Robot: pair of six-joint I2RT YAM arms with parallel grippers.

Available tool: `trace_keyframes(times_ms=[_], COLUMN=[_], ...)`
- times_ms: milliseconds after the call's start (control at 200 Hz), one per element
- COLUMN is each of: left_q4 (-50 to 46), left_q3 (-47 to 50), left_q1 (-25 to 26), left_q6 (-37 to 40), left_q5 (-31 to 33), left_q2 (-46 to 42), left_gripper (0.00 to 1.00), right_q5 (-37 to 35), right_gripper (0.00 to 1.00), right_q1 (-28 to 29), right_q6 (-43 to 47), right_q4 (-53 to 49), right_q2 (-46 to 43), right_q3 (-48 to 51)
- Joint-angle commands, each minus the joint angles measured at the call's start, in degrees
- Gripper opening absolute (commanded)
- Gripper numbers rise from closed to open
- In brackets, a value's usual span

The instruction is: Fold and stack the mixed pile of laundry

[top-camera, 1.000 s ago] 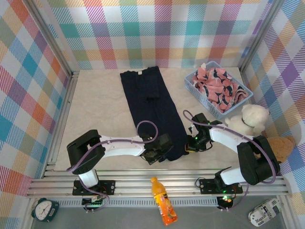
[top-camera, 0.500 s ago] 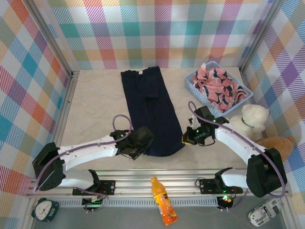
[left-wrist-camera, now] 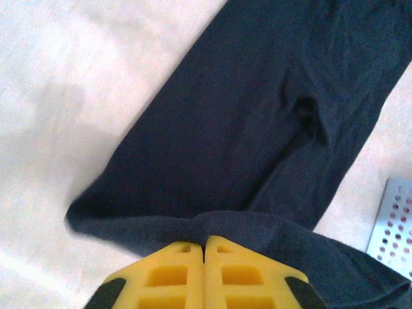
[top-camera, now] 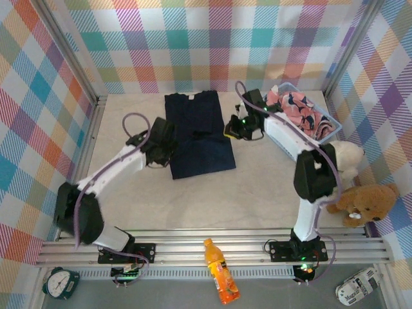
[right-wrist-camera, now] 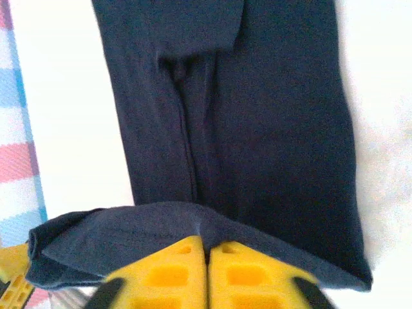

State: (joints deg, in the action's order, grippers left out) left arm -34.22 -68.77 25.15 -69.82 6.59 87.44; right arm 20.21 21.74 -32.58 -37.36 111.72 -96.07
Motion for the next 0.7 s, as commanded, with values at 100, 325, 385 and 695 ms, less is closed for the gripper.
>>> trace_keyframes(times_ms=[100,325,385,695], left_q4=[-4.44,-4.47,-2.83,3.11], left_q3=[-21.17,-21.48,-16.37,7.53], left_q1=[-6.39,-5.23,-3.8,2.21], left_q6=[14.99,19.66,18.83,9.09], left_q5=[-6.5,-8.88,-9.0,-5.43], left_q2=[19.87,19.24,15.69,-0.68], left_gripper=[1.0,1.0,1.0,0.96], right_q5=[-3.21,-3.2,-2.65,-0.98], right_gripper=[0.74,0.76,0.75,0.49], right_q1=[-2.39,-2.41,-2.32,-1.64], right_q6=[-1.13,2.75,3.22,9.52], right_q4=[-5.13,1.16,2.67,3.64], right_q2=[12.99,0.39,-3.08,-8.44], right_q3=[-19.52,-0.45,5.76,20.65])
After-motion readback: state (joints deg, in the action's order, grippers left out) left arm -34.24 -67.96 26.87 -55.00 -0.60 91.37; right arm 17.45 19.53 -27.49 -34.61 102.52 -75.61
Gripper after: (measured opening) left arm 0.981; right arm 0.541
